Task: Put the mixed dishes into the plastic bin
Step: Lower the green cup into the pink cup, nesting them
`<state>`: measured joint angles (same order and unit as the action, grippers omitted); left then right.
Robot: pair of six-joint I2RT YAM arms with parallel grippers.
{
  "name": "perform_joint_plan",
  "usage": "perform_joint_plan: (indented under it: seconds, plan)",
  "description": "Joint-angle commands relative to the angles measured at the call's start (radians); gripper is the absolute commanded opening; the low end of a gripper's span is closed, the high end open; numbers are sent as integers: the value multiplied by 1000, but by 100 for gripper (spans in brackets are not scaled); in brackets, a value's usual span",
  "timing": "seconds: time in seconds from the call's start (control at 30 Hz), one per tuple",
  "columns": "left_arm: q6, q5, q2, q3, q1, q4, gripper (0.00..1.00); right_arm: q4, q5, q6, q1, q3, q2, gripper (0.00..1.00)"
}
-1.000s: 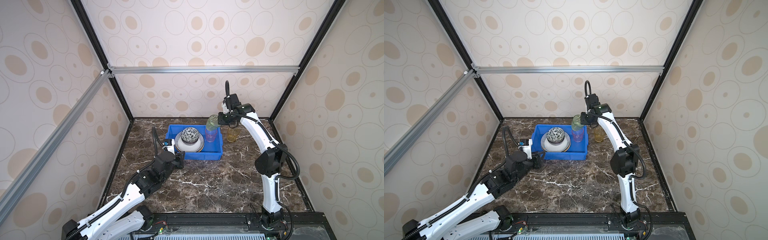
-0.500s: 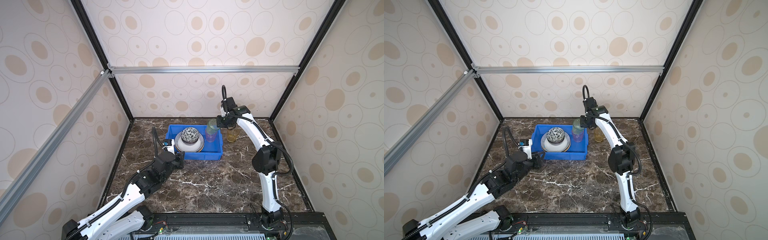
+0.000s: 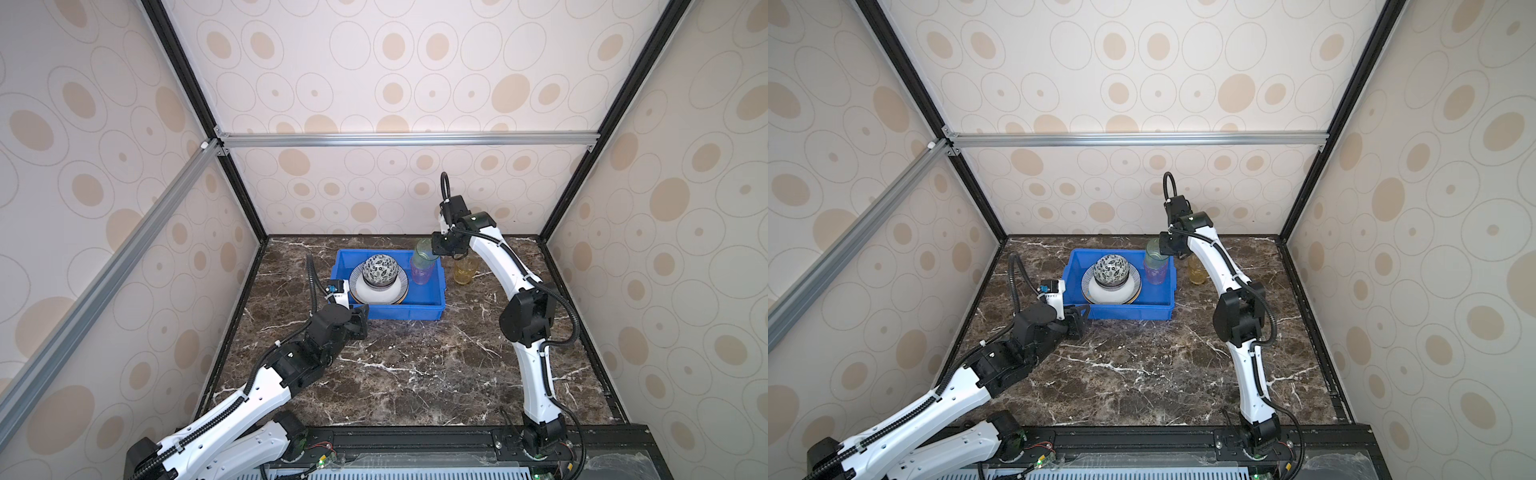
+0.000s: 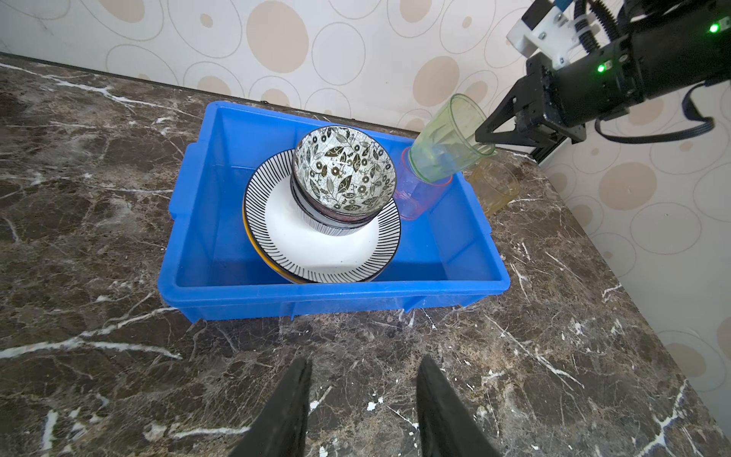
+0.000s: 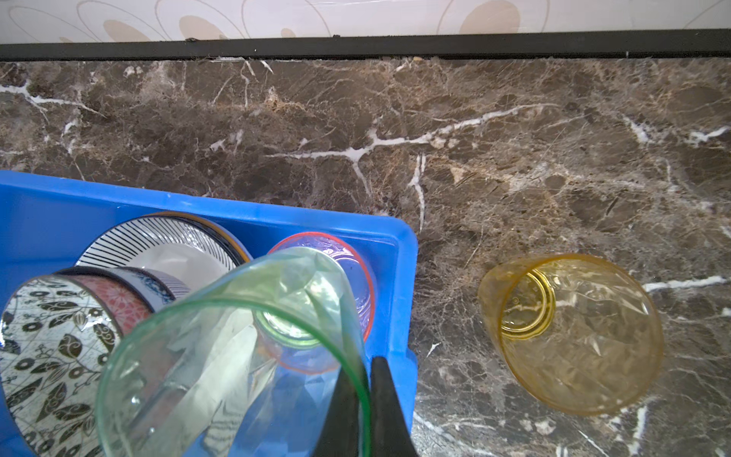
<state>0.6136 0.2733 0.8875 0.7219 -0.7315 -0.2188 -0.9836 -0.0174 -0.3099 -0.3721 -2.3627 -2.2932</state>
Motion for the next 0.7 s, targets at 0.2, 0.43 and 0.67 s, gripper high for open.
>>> perform_joint_plan:
  seconds: [0.2,0.43,0.67]
  plan:
    - [7,24,-2,-16,-10,-1,45,-23,21,19,-9,-53,-37,0]
    - [8,23,-8,-29,-11,7,45,-36,29,22,-8,-77,-61,0]
    - [5,24,-2,-28,-11,7,45,-36,37,22,-8,-83,-72,0]
